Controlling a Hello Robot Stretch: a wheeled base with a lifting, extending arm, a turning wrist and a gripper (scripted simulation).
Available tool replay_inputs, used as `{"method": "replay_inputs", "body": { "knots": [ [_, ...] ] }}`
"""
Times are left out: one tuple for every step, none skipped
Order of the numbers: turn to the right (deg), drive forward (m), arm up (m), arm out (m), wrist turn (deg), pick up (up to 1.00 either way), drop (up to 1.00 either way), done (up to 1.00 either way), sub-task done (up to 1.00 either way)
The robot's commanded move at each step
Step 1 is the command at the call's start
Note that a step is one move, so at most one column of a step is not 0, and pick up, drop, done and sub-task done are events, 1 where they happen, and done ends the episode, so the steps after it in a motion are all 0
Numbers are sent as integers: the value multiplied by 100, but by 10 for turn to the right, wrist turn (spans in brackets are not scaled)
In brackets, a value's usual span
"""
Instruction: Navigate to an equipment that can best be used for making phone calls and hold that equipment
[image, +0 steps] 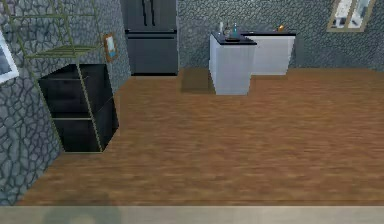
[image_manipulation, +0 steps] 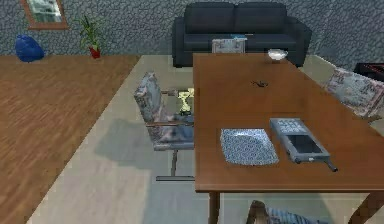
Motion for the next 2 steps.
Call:
{"method": "replay_inputs", "body": {
  "knots": [
    [-120,0,0,0,0,0,0,0,0],
    [0,25,0,0,0,0,0,0,0]
  ]
}}
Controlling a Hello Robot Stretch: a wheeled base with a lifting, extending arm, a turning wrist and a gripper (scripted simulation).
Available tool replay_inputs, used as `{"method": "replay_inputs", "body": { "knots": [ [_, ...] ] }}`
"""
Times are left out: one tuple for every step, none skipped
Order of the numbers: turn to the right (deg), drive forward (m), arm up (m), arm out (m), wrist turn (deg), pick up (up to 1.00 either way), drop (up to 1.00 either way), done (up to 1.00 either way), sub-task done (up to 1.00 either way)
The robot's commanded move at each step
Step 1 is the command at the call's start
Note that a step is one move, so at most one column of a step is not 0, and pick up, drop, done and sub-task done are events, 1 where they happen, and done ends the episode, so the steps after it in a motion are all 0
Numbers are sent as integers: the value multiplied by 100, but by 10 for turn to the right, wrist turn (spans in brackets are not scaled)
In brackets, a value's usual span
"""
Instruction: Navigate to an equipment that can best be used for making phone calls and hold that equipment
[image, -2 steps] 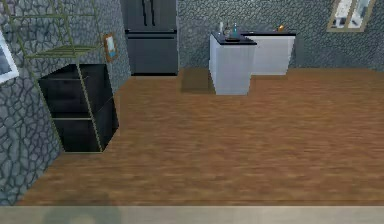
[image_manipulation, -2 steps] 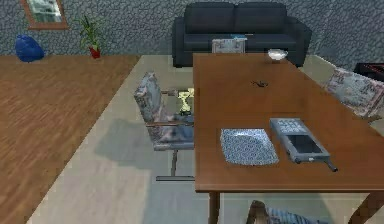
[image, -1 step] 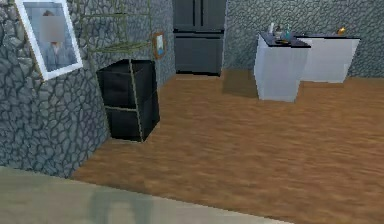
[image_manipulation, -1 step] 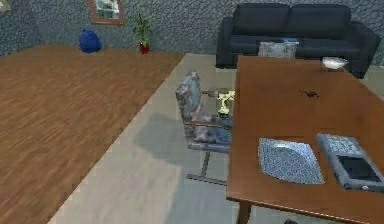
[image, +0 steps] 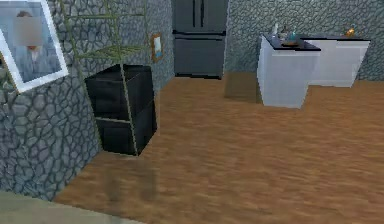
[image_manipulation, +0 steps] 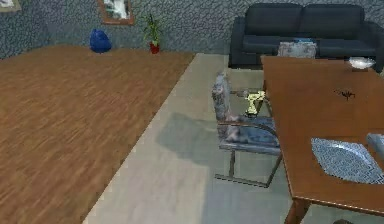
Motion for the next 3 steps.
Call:
{"method": "replay_inputs", "body": {
  "knots": [
    [390,0,0,0,0,0,0,0,0],
    [0,100,0,0,0,0,0,0,0],
    [30,0,0,0,0,0,0,0,0]
  ]
}}
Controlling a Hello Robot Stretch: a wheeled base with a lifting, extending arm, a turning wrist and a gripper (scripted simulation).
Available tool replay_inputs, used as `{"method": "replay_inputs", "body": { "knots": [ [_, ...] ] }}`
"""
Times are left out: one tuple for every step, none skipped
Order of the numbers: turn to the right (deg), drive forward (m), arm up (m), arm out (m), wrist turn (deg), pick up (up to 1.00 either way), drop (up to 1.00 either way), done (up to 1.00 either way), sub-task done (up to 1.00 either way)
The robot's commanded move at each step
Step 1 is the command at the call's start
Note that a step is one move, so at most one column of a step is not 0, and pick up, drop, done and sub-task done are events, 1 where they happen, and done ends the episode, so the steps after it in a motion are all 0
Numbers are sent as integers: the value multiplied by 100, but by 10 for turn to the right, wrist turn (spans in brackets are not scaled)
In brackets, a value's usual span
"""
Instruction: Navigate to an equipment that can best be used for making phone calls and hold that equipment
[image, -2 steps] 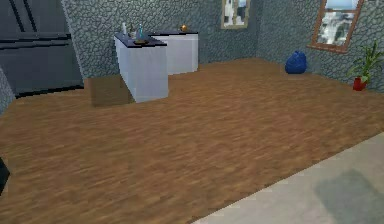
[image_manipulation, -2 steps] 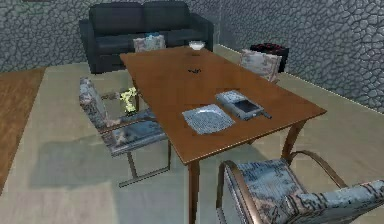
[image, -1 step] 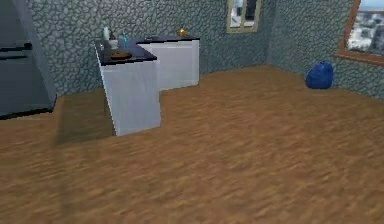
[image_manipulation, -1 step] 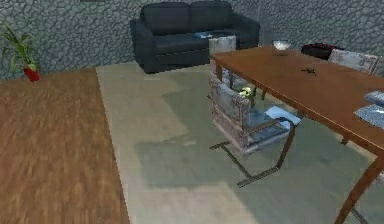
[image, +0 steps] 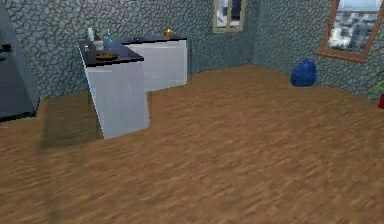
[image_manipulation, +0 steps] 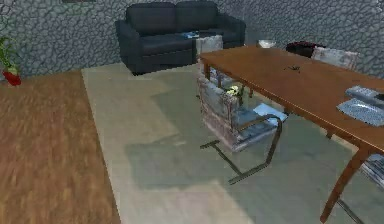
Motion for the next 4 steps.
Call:
{"method": "replay_inputs", "body": {
  "knots": [
    [0,100,0,0,0,0,0,0,0],
    [0,100,0,0,0,0,0,0,0],
    [0,45,0,0,0,0,0,0,0],
    [-300,0,0,0,0,0,0,0,0]
  ]
}}
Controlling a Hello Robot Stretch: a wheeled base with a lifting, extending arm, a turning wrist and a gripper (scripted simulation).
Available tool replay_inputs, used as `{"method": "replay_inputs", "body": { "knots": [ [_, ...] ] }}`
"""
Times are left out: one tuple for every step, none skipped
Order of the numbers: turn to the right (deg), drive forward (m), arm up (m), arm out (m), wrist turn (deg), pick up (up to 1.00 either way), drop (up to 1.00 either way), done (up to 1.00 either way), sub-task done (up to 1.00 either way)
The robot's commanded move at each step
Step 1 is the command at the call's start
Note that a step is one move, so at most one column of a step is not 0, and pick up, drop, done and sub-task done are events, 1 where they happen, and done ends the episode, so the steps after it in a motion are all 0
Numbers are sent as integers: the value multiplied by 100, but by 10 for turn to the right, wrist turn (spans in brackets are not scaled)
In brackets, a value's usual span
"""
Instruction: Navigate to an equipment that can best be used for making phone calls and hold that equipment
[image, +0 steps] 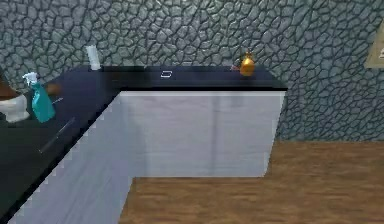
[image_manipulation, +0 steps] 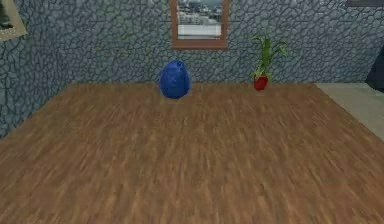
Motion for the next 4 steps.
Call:
{"method": "replay_inputs", "body": {
  "knots": [
    [0,75,0,0,0,0,0,0,0],
    [-450,0,0,0,0,0,0,0,0],
    [-450,0,0,0,0,0,0,0,0],
    [-120,0,0,0,0,0,0,0,0]
  ]
}}
